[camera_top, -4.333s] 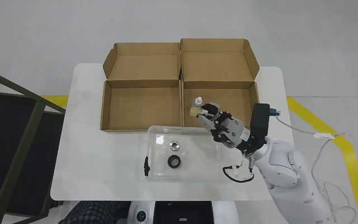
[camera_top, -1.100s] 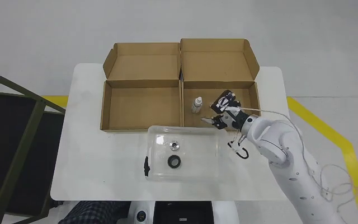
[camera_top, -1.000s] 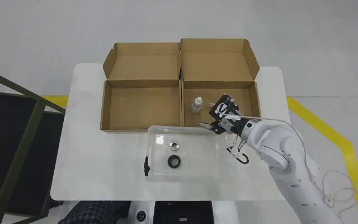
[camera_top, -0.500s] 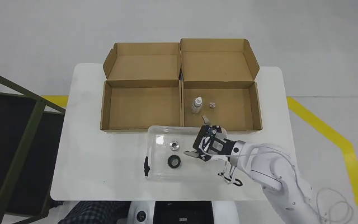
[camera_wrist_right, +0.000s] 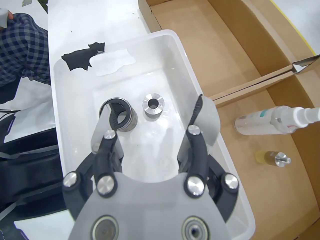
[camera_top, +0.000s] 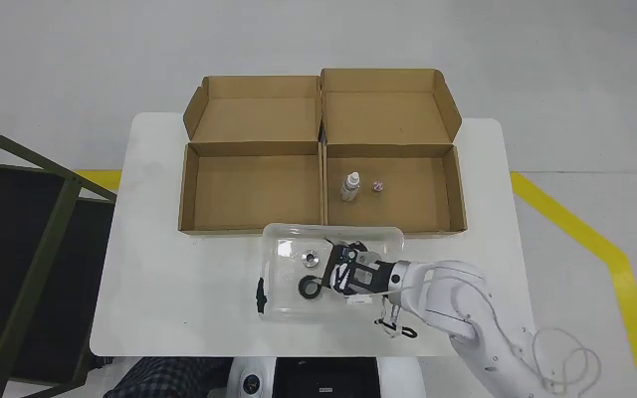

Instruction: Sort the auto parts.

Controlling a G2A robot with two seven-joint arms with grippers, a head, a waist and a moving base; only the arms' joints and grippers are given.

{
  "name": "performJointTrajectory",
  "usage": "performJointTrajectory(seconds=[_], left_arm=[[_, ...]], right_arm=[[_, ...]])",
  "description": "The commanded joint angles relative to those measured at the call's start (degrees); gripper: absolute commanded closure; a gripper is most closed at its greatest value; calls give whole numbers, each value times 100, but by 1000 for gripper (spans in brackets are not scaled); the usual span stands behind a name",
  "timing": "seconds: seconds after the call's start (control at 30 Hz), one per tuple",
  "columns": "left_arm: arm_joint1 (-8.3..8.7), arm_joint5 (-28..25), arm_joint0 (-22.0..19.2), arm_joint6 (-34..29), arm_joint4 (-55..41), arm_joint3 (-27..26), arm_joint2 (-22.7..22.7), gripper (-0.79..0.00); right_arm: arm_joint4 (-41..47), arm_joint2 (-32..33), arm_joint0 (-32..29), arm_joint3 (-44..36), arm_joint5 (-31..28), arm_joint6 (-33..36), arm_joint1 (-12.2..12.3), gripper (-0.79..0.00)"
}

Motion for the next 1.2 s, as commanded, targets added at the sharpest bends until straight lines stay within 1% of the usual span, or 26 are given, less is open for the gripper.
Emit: performJointTrajectory(seconds=[0.0, 0.17, 0.4, 0.73, 1.17], left_arm=[[0, 0, 0, 0, 1, 0, 0, -785], [0, 0, 0, 0, 1, 0, 0, -785], [0, 0, 0, 0, 1, 0, 0, -785], [0, 0, 0, 0, 1, 0, 0, -785], [0, 0, 0, 0, 1, 0, 0, -785]], right_arm=[[0, -53, 54, 63, -26, -7, -8, -391], [-3, -210, 206, 278, -79, 3, -35, -369], [88, -425, 543, 716, -54, 36, -101, -366], [208, -633, 914, 1141, 13, 116, -182, -354], [269, -877, 1154, 1496, -25, 218, -255, -351]])
